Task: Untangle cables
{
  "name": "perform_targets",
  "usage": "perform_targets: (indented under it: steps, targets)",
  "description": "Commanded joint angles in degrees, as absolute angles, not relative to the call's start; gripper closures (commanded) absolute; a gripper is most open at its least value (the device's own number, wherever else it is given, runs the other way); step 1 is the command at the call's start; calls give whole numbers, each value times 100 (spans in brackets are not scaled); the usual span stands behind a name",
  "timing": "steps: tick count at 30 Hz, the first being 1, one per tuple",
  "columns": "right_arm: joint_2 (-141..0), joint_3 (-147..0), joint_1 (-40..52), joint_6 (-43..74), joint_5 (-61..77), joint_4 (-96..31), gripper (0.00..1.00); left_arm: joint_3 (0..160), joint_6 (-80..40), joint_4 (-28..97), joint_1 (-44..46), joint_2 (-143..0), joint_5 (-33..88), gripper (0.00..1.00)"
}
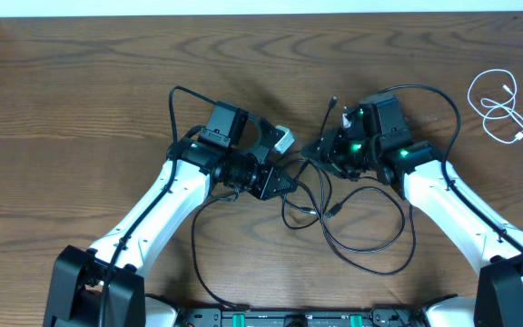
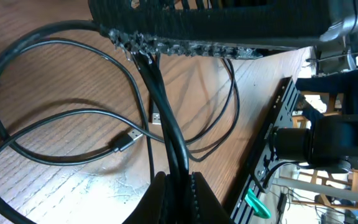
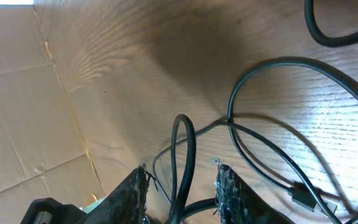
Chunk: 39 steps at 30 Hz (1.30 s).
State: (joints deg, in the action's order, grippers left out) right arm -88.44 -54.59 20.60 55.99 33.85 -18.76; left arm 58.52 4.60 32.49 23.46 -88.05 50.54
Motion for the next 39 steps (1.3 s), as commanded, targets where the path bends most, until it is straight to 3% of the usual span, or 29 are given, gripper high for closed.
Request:
perform_targets:
  steps: [1, 13, 19, 25, 30, 39]
  targets:
    - [-8851, -5502, 2123, 5745, 3621, -1909, 67, 5916, 604, 3242, 2346, -8722, 5205, 92]
    - [-8851, -5502, 2488, 6020, 3793, -1892, 67, 5916, 687, 3194, 2346, -8722, 5203, 93]
    - [-8851, -5502, 2497, 6018, 3697, -1822, 76, 5913, 687, 3201, 2346, -8722, 5205, 93]
    - [-8851, -5502, 2440, 5940, 3699, -1789, 72, 5913, 744, 3245, 2344, -8722, 5116, 92]
    - [-8842, -5505, 2130, 5157, 4633, -1234, 39, 5913, 840, 3481, 2344, -8722, 4845, 92]
    - [-8842, -5502, 1605, 4711, 3966, -1785, 28, 5913, 1074, 3494, 2344, -8722, 5625, 92]
